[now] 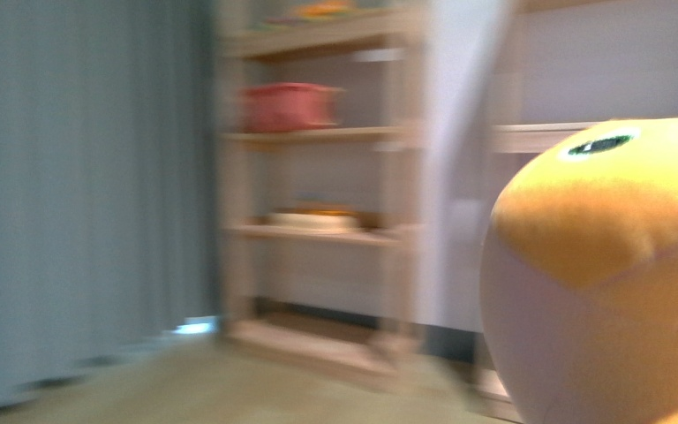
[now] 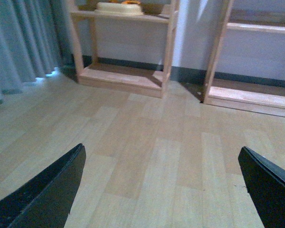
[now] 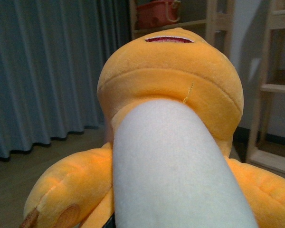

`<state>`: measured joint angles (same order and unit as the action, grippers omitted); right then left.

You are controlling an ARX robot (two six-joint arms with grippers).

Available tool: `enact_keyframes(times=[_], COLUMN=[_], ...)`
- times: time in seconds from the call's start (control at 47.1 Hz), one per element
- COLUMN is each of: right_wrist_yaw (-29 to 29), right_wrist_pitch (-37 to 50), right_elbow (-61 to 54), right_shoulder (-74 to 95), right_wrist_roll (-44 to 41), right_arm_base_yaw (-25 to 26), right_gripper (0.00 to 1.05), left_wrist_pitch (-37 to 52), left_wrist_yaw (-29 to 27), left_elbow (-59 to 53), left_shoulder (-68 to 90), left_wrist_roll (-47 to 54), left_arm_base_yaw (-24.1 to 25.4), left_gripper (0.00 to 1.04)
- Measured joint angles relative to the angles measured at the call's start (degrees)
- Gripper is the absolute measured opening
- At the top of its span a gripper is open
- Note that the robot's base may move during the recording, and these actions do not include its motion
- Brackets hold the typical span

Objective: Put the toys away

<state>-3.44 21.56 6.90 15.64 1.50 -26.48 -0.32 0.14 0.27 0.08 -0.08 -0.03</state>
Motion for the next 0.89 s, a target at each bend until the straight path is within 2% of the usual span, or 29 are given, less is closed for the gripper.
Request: enact_keyframes(times=[0.892], right_wrist_yaw=[0.0], right_wrist_pitch=[0.0], right_elbow=[0.0], right_shoulder=[-0.2], right_wrist_roll=[0.0], right_arm_base_yaw=[0.1], right_gripper=[0.11], left_wrist_pitch=[0.0], left_wrist_yaw=[-0.1], left_elbow=[0.0], left_shoulder=[0.0], left_wrist_roll=[0.0], left_arm_base_yaw=[-0.1], left_gripper=[0.98])
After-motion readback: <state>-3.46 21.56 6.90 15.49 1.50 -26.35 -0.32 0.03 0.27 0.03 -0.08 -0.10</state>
